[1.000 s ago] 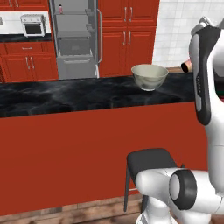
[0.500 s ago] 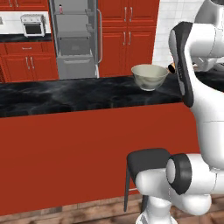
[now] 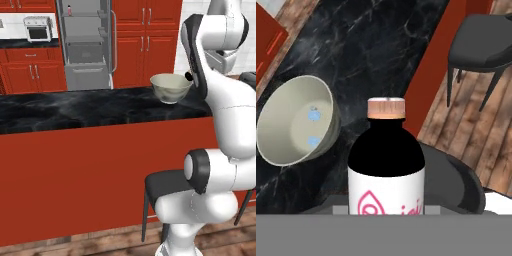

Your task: Open the fridge, grab two sodas, and place both sodas inside the bowl with ice on the dining counter.

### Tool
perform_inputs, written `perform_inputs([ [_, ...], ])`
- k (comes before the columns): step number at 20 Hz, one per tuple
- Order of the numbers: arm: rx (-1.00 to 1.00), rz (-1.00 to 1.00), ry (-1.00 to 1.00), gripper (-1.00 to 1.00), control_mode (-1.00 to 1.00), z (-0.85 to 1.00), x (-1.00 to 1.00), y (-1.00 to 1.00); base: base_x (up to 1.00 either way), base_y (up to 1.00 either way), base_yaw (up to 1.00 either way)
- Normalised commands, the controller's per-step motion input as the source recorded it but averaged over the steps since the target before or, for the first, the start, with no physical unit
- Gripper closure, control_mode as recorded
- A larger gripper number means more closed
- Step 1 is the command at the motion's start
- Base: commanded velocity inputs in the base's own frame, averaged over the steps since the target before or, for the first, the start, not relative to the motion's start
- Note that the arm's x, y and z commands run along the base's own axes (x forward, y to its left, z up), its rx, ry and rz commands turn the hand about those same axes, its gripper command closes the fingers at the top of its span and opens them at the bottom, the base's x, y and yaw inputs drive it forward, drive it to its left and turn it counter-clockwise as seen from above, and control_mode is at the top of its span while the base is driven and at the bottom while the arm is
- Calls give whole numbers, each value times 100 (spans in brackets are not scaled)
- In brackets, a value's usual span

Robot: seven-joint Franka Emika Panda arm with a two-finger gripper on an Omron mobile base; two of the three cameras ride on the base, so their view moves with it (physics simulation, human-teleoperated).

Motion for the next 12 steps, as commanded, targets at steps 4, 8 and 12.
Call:
perform_inputs([
  [4,2,0,7,100,-100,-26,44,0,0,0,0],
  [8,5,3,1,100,-100,-29,43,0,0,0,0],
  [12,7,6,0,100,-100,-20,28,0,0,0,0],
])
